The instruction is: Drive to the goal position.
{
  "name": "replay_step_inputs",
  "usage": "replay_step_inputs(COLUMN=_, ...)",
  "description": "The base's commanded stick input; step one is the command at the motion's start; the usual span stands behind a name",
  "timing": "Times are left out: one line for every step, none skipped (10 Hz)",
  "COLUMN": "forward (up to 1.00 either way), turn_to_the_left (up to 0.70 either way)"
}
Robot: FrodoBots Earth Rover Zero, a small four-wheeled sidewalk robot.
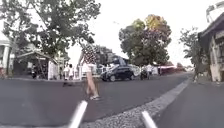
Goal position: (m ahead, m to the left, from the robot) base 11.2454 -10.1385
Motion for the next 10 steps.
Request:
replay_step_inputs(forward=0.70, turn_to_the_left=-0.35)
replay_step_inputs(forward=0.70, turn_to_the_left=-0.35)
replay_step_inputs(forward=0.70, turn_to_the_left=-0.35)
replay_step_inputs(forward=0.70, turn_to_the_left=-0.35)
replay_step_inputs(forward=0.70, turn_to_the_left=-0.35)
replay_step_inputs(forward=0.70, turn_to_the_left=-0.35)
replay_step_inputs(forward=0.70, turn_to_the_left=-0.35)
replay_step_inputs(forward=0.70, turn_to_the_left=-0.35)
replay_step_inputs(forward=0.70, turn_to_the_left=-0.35)
replay_step_inputs(forward=0.70, turn_to_the_left=-0.35)
